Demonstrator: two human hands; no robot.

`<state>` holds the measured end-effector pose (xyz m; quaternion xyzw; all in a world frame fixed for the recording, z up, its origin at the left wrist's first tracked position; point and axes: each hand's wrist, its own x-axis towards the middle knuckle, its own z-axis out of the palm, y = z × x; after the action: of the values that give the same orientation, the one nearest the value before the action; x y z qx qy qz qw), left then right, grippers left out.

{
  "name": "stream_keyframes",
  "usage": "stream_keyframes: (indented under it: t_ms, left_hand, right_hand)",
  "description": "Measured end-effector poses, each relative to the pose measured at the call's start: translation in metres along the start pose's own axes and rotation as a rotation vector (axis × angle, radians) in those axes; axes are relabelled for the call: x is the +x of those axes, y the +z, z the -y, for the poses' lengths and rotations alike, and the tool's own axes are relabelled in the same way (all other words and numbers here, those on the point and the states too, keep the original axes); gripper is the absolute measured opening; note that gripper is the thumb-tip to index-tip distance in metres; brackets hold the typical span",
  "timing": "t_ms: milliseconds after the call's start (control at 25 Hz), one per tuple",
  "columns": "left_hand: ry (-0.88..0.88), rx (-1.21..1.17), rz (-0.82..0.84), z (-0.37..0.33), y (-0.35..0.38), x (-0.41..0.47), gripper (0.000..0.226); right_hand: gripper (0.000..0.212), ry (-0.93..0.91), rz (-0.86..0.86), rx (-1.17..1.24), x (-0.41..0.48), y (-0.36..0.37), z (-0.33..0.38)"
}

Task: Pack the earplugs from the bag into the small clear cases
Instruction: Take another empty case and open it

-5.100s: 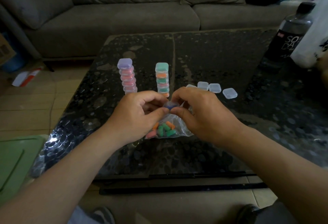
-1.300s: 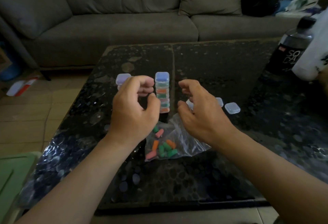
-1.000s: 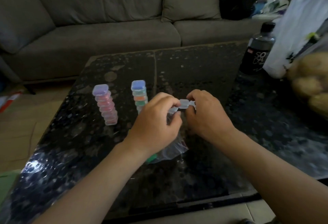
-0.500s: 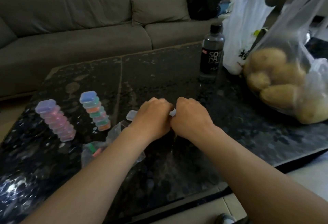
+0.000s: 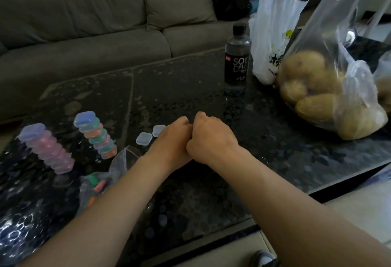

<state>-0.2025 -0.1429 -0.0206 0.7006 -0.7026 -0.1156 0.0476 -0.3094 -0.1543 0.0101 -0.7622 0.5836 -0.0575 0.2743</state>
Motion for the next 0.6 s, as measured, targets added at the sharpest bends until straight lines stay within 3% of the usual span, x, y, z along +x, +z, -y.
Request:
stream_keyframes:
  t_ms: [200,320,480,600]
  left_hand:
    - [0.002,-0.096,-0.048,0.000,-0.004,-0.002,0.031]
    - [0.062,-0.161,-0.248,0.012,-0.011,-0.005,0.007]
    - [0.062,-0.250,-0.486,0.040,-0.019,-0.030,0.018]
    - [0.014,-0.454,-0.594,0.061,-0.025,-0.062,0.016]
  right_hand:
    - [0.032,-0.013,-0.022,0.085,-0.001,0.001,0.002]
    - [0.024,-0.057,-0.062,0.216,-0.003,0.000,0.006]
    - [0.017,-0.121,0.004,0.492,-0.006,0.004,0.020]
    - [0.013,-0.169,0.041,0.705,-0.005,0.021,0.036]
